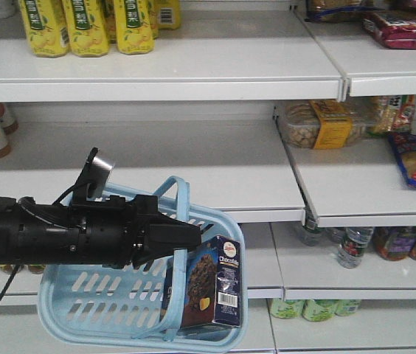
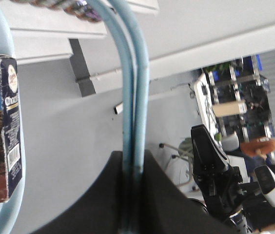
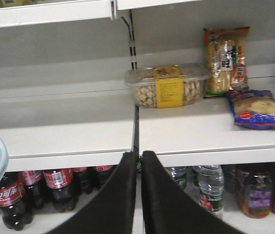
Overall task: Left arm holds basket, right arm returns cookies
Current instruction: 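Turn the base toward the snack shelves, keeping the basket in left gripper, then approach the shelf with yellow bottles, basket held in left gripper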
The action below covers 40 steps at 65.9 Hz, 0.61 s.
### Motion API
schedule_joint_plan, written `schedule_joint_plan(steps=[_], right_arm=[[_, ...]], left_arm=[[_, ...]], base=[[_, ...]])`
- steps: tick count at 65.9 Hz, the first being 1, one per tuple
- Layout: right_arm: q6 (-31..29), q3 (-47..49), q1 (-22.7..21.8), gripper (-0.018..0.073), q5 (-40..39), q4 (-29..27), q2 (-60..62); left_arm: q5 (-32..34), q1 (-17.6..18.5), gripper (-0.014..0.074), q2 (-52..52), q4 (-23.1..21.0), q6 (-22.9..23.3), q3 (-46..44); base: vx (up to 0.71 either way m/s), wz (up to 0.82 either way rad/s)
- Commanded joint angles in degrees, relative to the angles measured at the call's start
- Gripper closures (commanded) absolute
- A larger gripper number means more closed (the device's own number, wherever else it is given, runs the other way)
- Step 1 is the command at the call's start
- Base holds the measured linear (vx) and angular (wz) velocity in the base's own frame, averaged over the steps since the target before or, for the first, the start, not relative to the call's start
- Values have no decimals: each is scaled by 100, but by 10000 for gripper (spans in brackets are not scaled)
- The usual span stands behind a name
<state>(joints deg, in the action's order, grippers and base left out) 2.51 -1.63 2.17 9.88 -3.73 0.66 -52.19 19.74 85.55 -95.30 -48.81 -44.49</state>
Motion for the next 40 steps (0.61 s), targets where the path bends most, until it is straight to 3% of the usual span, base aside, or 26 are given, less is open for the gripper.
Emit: schedule_joint_plan(steps=[1,17,40], right_arm=[[-36,-99,-42,565,-438,31,73],[-36,-99,-42,565,-438,31,73],[-36,-99,-42,565,-423,31,73]], left_arm=[[-381,21,600,-246,-664,-92,-169],[-381,21,600,-246,-664,-92,-169],[-381,21,600,-246,-669,-92,-169]], base=[[12,43],[11,22],[10,-1]])
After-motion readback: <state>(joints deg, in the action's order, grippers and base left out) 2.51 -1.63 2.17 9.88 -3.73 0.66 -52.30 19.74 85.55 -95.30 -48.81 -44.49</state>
